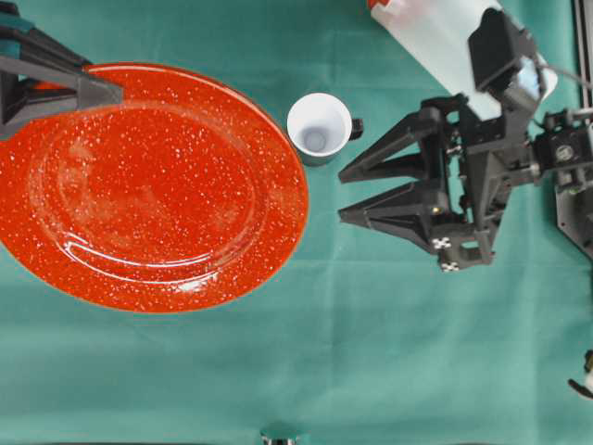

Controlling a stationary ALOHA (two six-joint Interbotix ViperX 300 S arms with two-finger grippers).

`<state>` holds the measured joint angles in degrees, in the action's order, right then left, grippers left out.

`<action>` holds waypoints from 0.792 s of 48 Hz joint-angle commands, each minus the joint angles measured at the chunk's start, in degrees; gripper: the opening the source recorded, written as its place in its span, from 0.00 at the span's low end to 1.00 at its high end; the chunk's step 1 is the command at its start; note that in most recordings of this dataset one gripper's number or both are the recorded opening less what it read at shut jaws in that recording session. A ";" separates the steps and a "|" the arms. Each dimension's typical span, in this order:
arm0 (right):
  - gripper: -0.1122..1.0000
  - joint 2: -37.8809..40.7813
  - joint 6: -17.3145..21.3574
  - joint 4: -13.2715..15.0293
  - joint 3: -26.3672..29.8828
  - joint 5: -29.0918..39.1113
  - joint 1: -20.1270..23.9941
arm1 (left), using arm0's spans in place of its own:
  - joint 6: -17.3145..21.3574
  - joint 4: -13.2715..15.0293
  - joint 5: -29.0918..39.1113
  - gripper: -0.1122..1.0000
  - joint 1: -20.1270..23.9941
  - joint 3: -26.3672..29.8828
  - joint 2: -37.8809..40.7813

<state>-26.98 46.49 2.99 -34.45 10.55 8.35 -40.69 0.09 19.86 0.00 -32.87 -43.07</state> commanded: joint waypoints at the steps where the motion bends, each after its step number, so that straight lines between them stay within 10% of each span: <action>1: 0.68 -0.26 0.09 -0.09 0.62 -0.53 0.09 | -0.18 0.18 -0.44 0.16 0.09 2.55 -0.53; 38: 0.76 15.91 -0.09 -0.09 10.20 -14.85 -0.35 | 0.18 0.18 -1.14 0.16 3.34 3.87 0.70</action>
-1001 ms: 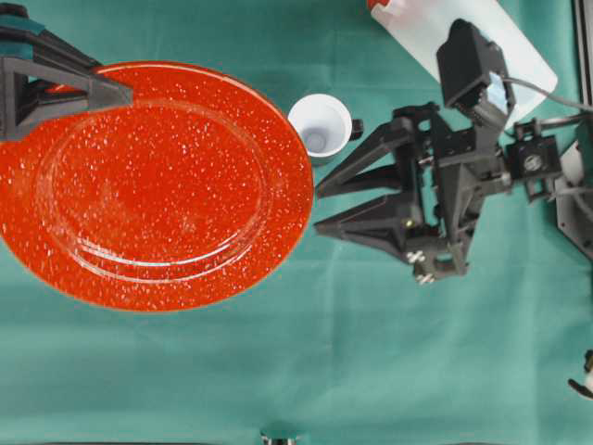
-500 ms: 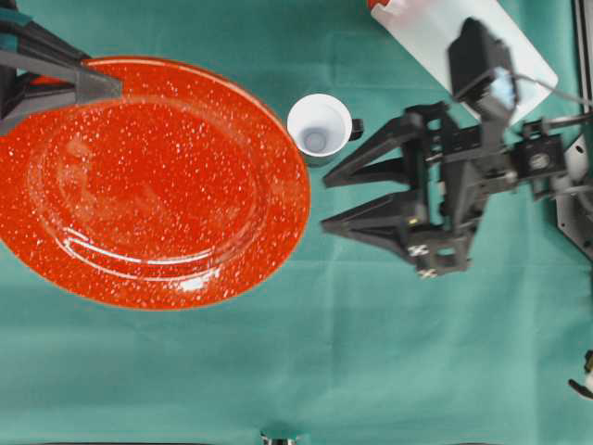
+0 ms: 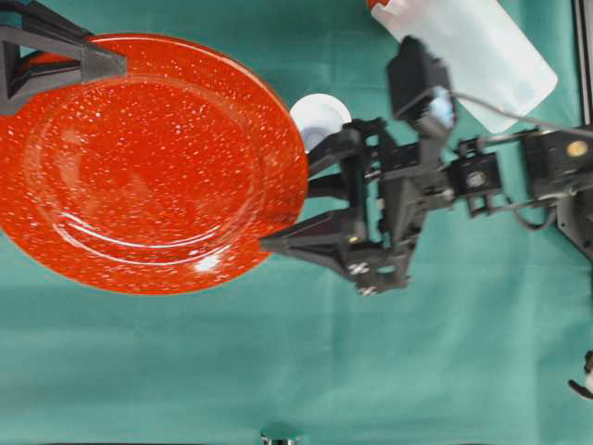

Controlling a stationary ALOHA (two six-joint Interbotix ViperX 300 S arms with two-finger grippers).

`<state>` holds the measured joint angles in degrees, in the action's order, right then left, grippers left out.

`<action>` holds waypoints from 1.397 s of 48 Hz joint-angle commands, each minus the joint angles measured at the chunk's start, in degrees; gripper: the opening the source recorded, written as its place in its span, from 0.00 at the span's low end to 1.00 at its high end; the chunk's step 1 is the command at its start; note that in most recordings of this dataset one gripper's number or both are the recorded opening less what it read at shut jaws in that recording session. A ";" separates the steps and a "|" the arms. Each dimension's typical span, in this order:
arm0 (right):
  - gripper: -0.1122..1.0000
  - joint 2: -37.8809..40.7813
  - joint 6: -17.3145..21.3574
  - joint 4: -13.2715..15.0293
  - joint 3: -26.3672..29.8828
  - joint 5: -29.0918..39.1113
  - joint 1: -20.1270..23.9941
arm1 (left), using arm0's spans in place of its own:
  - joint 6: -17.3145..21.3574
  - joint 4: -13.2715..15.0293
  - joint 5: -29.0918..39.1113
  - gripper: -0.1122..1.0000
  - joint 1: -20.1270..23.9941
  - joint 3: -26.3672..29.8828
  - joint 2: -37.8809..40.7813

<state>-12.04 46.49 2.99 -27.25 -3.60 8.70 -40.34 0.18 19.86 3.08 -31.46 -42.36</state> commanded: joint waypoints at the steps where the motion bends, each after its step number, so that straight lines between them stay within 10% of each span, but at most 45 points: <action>1: 0.76 1.49 -0.09 -0.09 3.34 -0.70 -0.88 | -0.18 0.09 -1.14 0.16 0.18 2.46 0.00; 20: 0.69 3.08 -0.09 0.09 4.57 6.24 -2.72 | -0.26 0.09 -1.67 0.16 -0.18 3.52 0.00; 38: 0.66 3.69 -0.62 0.26 5.63 -2.72 -2.90 | 0.18 0.09 -1.32 0.16 -0.26 3.96 1.58; 67: 0.31 0.97 -0.97 3.96 5.10 4.92 -2.55 | 2.29 0.09 1.93 0.15 -1.14 3.69 1.67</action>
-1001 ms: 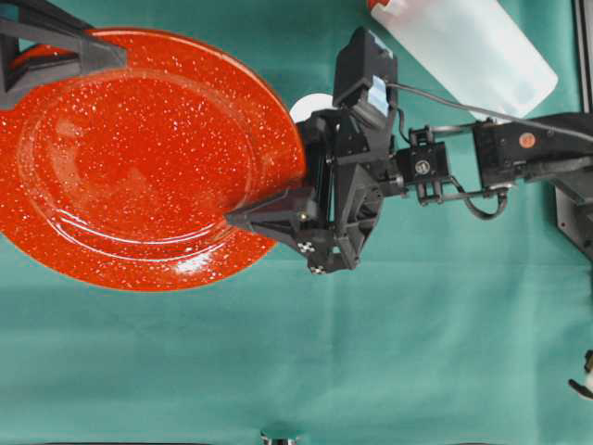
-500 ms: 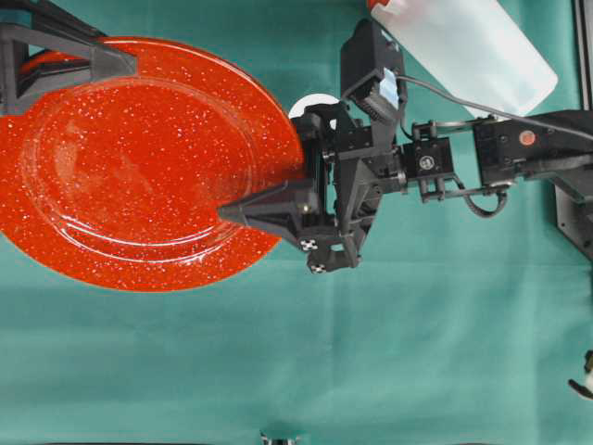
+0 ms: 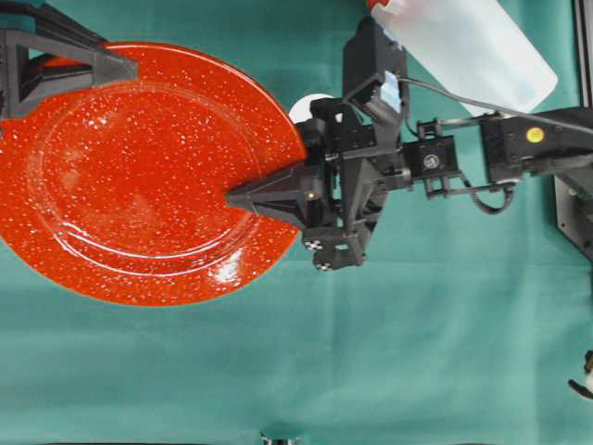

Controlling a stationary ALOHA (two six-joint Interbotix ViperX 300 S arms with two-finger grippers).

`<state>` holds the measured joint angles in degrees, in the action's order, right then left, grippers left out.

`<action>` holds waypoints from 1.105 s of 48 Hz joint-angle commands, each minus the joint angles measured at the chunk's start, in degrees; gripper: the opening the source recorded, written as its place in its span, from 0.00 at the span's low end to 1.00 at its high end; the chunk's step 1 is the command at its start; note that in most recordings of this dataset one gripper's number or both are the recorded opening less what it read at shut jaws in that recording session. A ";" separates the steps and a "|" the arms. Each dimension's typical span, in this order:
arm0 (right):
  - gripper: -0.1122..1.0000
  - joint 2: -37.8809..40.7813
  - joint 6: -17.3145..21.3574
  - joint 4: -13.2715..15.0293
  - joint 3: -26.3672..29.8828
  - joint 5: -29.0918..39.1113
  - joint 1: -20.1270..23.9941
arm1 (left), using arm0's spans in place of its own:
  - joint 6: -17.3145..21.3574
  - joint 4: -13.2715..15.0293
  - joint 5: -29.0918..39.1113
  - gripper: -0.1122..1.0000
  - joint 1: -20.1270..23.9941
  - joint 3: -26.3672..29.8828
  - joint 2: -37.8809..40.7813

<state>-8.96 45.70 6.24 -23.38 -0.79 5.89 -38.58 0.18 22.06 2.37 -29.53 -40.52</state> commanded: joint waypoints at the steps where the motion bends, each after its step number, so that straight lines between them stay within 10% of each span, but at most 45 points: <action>1: 0.30 -2.29 -0.18 0.97 1.23 3.08 0.26 | 1.23 0.09 -0.18 0.15 -0.62 1.67 -0.18; 13: 0.25 -4.75 -0.18 4.66 1.23 17.49 1.32 | 9.40 0.09 1.41 0.15 -3.69 1.93 0.97; 31: 0.23 -7.03 -0.18 6.59 0.09 22.06 1.41 | 14.41 0.09 1.49 0.15 -5.71 2.46 4.48; 53: 0.21 -4.31 0.00 13.89 0.53 35.86 2.46 | 30.06 0.09 9.58 0.15 -11.16 2.11 11.87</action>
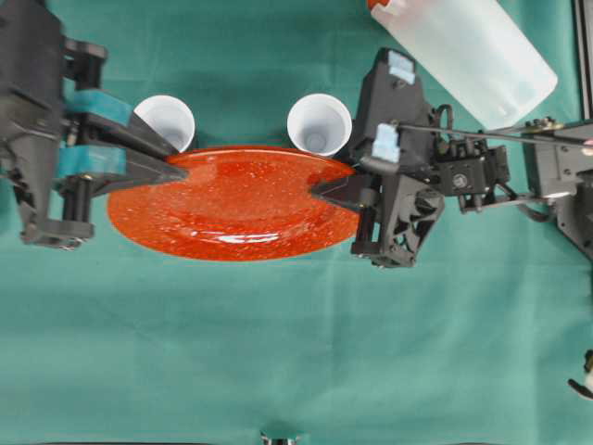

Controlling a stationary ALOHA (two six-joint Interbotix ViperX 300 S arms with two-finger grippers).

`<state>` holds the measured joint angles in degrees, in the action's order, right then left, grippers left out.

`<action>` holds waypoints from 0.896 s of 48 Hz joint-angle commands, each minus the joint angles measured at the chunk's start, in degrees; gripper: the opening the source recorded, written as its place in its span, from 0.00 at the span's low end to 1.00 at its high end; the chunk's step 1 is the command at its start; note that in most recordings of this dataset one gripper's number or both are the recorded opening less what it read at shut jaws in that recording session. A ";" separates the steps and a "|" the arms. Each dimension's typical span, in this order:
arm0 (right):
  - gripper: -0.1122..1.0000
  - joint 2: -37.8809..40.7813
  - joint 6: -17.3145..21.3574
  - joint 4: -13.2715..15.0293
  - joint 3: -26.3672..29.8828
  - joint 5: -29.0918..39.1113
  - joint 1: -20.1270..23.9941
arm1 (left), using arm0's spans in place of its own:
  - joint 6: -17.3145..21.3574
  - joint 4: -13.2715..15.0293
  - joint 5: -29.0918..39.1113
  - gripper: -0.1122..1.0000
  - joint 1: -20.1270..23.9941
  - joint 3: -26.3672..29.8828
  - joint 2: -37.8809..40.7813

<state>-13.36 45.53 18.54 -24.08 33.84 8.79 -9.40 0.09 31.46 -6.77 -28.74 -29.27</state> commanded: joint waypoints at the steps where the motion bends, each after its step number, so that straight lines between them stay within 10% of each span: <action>1: 0.21 0.35 0.18 1.76 1.23 1.49 -0.35 | 0.88 0.18 0.44 0.15 -2.02 1.23 0.79; 32: 0.20 4.48 0.79 4.92 2.55 3.60 1.32 | 0.79 0.18 6.15 0.15 -2.55 -3.16 1.58; 43: 0.20 4.57 1.58 1.14 2.81 -1.76 2.81 | -0.18 0.44 6.06 0.15 -2.81 -2.64 1.76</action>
<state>-8.17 46.93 21.53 -23.03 35.07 10.99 -9.32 0.18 37.79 -8.44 -32.61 -27.16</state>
